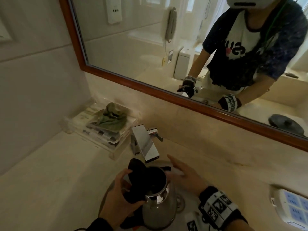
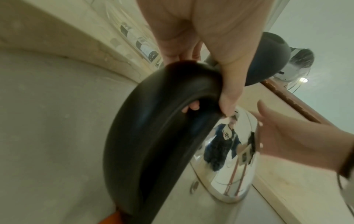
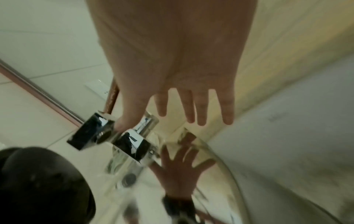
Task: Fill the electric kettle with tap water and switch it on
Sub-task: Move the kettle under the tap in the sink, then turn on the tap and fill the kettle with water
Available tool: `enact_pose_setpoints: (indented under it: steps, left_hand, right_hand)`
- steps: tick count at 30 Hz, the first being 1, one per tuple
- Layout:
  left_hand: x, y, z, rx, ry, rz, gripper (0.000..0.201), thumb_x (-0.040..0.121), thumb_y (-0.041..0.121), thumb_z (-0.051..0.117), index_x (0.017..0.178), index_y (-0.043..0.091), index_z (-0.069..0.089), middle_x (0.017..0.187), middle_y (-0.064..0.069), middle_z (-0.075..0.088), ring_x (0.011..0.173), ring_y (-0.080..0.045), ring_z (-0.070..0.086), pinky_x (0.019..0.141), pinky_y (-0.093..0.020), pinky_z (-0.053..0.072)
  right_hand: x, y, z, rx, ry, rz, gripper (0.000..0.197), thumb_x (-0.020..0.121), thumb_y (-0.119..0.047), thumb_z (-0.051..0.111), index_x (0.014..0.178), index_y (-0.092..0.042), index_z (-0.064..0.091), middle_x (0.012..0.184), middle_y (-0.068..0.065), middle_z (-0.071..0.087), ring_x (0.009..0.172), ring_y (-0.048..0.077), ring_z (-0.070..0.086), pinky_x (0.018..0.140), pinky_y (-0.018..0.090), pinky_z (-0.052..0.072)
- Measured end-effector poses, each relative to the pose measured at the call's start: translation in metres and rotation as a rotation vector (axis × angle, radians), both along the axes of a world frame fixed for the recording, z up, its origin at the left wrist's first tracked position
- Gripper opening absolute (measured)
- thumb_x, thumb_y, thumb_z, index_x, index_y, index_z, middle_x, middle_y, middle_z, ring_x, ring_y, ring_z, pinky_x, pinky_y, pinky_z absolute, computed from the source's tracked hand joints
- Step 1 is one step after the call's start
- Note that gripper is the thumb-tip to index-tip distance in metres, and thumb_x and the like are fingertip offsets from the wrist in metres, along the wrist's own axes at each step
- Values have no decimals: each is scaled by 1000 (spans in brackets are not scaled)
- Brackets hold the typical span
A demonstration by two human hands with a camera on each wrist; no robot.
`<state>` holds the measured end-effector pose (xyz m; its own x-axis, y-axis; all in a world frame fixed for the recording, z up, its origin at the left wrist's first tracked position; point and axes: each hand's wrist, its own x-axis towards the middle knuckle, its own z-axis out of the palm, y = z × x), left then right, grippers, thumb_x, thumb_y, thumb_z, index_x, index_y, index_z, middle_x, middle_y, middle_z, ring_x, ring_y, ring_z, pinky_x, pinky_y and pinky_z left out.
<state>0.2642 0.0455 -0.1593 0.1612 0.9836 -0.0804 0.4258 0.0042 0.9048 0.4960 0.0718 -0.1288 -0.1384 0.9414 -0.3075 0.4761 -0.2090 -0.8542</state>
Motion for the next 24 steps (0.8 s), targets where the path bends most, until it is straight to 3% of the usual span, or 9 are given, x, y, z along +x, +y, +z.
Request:
enact_pose_setpoints:
  steps: [2,5,8,11,12,14,16,21,24]
  left_hand:
    - [-1,1,-2,18,-7,18,101,46,18,88,93,76,20,92,13,57,74,-4,65,59,-10,50]
    - [-4,2,-8,61,2,55,93,35,42,79,96,77,18,89,14,61,79,8,63,60,-12,49]
    - [-7,3,-11,72,-15,75,91,32,48,75,97,77,18,87,14,64,82,2,63,65,-25,52]
    - [-9,5,-13,87,-17,60,91,31,48,76,96,77,19,88,13,63,79,-1,63,65,-27,53]
    - [-10,6,-13,90,-17,55,91,32,48,76,96,77,19,88,12,63,77,-2,64,64,-25,53]
    - [-11,6,-13,85,-7,45,89,34,49,75,96,77,18,87,8,64,71,-8,66,61,-20,51]
    - [-12,5,-14,79,5,49,88,34,49,73,95,77,17,85,6,64,68,-13,67,59,-19,50]
    - [-15,7,-12,79,65,18,101,46,26,87,94,77,13,84,3,63,69,-11,65,55,-14,48]
    - [-16,7,-9,88,77,-6,101,51,22,87,95,76,13,83,3,61,70,-11,64,57,-14,49]
  right_hand:
    - [2,19,14,116,-29,-45,54,91,-29,54,139,-36,30,147,-6,36,134,11,37,103,20,30]
    - [-5,51,30,190,-22,-46,51,93,-28,49,141,-27,31,150,-3,34,136,12,35,106,19,28]
    - [-17,75,32,209,-17,-10,49,95,-23,47,142,-19,33,149,1,36,137,13,33,97,4,25]
    - [-24,86,20,254,-16,11,40,96,-15,44,137,-14,42,145,5,42,135,14,38,89,-9,27]
    - [-26,88,17,271,-15,8,38,97,-14,42,134,-13,46,144,6,44,134,14,40,94,-4,29]
    - [-27,91,12,276,10,-16,34,97,-13,41,129,-12,52,140,8,49,131,16,44,106,15,33]
    - [-25,94,9,237,77,-41,33,98,-12,39,126,-9,54,137,11,52,129,21,46,110,31,36]
    - [-17,102,15,100,225,-67,33,99,-13,37,125,-5,54,137,13,50,130,22,45,106,30,39]
    - [-17,103,20,65,289,-72,34,99,-14,36,124,-2,54,139,14,49,130,23,44,106,32,37]
